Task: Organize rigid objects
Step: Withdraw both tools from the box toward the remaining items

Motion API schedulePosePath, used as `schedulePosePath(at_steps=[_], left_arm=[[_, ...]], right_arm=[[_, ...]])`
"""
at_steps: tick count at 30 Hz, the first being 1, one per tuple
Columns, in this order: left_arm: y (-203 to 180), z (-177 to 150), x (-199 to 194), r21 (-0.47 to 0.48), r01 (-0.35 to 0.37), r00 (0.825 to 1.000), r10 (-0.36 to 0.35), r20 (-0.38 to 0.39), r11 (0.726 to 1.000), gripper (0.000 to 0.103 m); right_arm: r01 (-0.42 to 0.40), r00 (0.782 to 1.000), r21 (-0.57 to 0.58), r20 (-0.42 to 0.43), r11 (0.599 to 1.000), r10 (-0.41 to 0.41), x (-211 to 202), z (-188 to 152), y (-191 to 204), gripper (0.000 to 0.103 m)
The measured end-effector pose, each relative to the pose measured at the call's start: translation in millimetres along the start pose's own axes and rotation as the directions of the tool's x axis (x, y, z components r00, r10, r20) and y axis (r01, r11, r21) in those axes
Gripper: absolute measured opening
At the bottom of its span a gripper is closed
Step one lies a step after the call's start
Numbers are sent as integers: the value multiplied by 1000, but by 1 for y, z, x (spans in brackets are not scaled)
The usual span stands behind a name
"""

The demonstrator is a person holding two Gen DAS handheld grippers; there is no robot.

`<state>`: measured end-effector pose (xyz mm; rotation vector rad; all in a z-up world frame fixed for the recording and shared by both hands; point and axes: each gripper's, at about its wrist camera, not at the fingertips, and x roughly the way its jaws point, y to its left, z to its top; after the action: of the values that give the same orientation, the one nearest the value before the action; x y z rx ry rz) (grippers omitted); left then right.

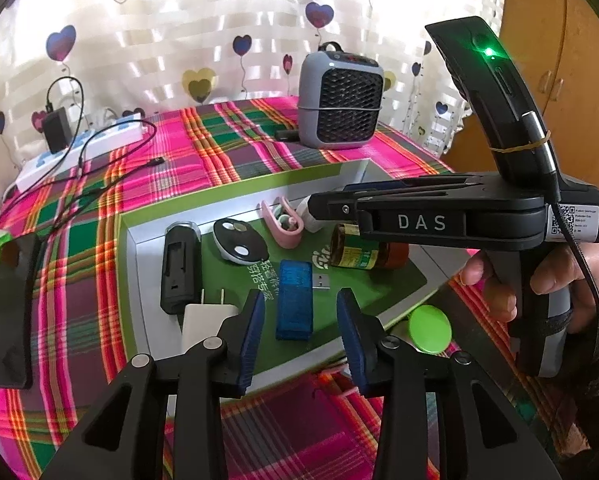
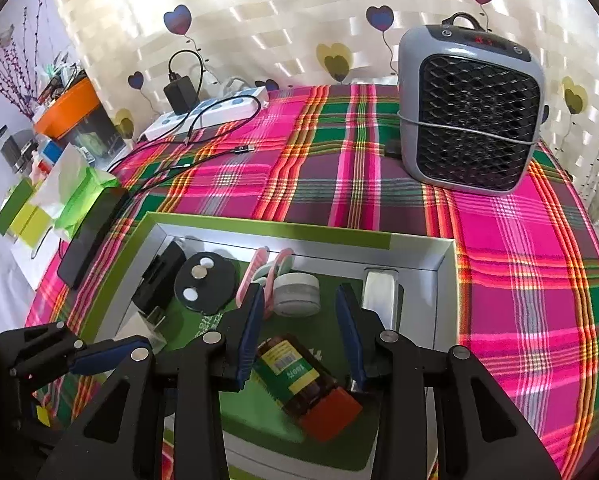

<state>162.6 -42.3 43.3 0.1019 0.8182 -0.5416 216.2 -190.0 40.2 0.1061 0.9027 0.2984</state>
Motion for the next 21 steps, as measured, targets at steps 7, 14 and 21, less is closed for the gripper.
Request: schedulePosePath(at_steps=[7,14,21], left_arm=[[-6,-5,-12,19,-28,999,28,23,999,37],[-5,-15,-22,6,-21,999,21,32,1000,37],[-2,-25,-33,-24,-2,999,3,39,1000,37]], right_arm=[[-4,999,7,36,1000,3,-16,-8,2,38],[3,998,12,65,1000,-4,-34,-21,4,38],[5,997,-8,81,1000,-5,-51,-38,9,38]])
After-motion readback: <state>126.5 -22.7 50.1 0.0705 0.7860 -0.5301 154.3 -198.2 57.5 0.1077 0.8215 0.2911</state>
